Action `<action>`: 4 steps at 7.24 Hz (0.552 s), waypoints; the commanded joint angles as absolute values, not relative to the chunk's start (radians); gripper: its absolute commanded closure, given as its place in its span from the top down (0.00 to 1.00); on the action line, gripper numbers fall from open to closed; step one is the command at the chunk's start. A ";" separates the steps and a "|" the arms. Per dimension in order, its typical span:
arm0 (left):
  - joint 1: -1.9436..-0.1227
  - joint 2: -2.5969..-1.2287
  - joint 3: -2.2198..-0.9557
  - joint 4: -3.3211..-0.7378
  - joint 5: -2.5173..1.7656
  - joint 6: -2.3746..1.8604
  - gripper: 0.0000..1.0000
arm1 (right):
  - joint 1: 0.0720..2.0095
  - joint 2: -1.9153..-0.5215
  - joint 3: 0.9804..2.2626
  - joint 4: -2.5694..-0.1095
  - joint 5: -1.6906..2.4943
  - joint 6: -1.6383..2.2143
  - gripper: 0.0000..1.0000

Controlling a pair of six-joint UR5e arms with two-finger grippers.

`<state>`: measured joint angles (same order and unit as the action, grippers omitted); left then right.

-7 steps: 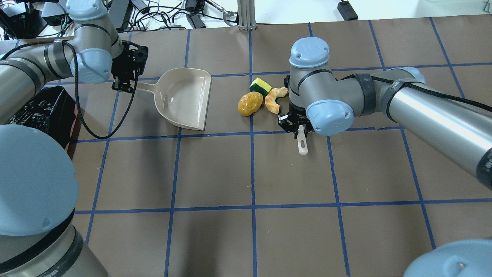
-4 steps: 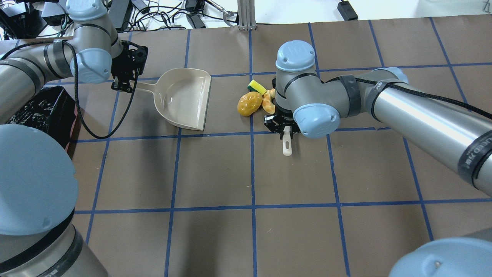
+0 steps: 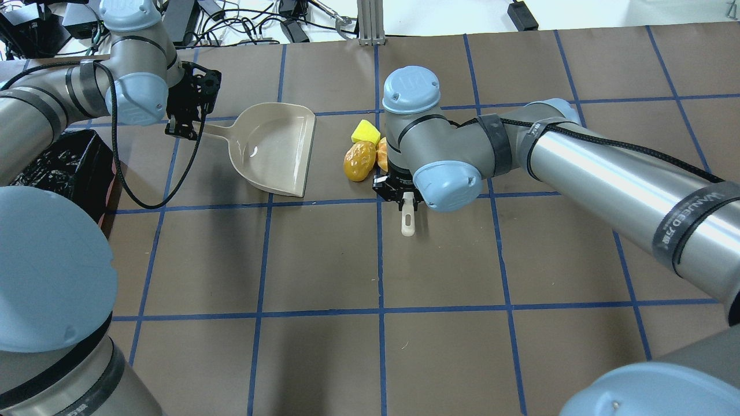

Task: Sweep and dump trash into bin
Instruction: 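Sweep the potato and peel into the dustpan with the right gripper's brush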

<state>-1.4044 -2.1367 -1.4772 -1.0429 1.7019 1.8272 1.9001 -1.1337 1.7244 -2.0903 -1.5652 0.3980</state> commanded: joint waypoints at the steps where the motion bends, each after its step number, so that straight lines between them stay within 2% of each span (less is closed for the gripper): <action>1: -1.405 -2.138 -1.477 -1.043 1.703 1.825 0.05 | 1.927 -1.129 1.718 -2.089 -1.563 0.436 0.00; 4: -1.407 -2.137 -1.477 -1.043 1.703 1.825 0.04 | 1.969 -1.115 1.672 -2.088 -1.532 0.524 0.00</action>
